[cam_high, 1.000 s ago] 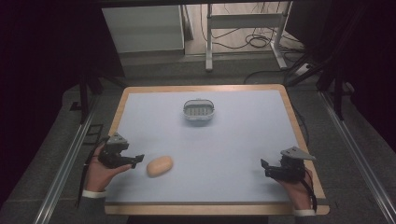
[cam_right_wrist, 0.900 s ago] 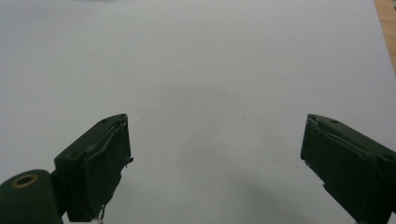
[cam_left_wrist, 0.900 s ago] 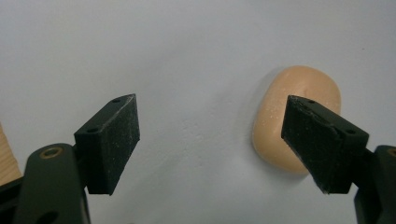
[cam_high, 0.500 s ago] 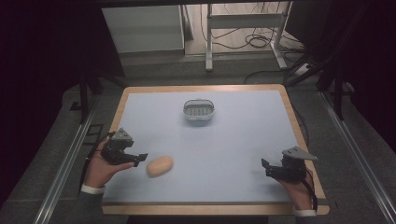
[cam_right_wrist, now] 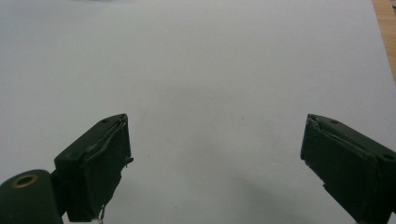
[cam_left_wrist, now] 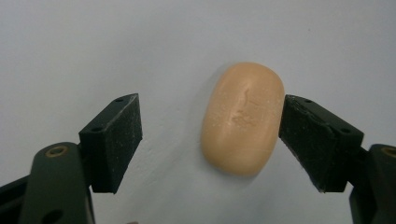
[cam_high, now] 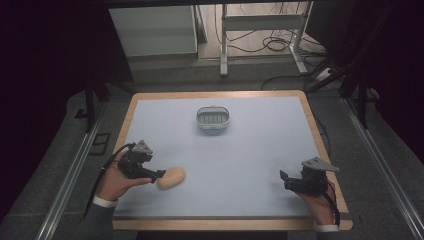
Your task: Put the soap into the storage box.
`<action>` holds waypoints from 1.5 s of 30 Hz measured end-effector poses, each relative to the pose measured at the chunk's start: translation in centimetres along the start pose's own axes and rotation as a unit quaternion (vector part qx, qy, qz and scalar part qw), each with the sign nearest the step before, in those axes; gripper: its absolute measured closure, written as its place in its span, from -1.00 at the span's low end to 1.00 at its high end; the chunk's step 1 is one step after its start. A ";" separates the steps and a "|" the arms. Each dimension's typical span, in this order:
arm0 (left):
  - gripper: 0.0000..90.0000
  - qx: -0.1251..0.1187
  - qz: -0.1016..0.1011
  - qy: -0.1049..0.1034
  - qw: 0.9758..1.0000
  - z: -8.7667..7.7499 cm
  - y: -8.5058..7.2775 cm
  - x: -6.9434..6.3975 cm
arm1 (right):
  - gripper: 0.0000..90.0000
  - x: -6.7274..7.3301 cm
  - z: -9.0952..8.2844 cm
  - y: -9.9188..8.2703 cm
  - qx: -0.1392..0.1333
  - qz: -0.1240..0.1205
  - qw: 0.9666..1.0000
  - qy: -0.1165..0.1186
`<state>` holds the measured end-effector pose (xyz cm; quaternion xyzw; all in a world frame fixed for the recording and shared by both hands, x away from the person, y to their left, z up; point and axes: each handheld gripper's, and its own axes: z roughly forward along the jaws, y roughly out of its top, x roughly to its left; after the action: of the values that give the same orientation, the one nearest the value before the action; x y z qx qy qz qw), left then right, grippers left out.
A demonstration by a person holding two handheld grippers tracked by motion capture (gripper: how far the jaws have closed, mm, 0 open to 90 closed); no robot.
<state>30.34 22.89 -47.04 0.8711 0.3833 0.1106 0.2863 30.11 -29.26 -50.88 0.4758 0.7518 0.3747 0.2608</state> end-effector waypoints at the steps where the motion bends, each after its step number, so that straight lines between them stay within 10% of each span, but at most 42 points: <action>1: -0.52 0.007 0.004 -0.003 1.000 0.3 0.1 -0.2 | -0.82 0.0 0.0 0.0 0.000 0.000 1.000 0.000; 45: -0.51 0.141 0.066 -0.032 0.987 6.2 1.6 -2.5 | -0.82 0.0 0.3 -0.2 0.010 -0.005 1.000 -0.001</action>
<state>32.13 17.65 -51.09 0.9291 0.3277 0.0465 0.1652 30.22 -29.20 -51.27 0.4751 0.7573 0.3655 0.2592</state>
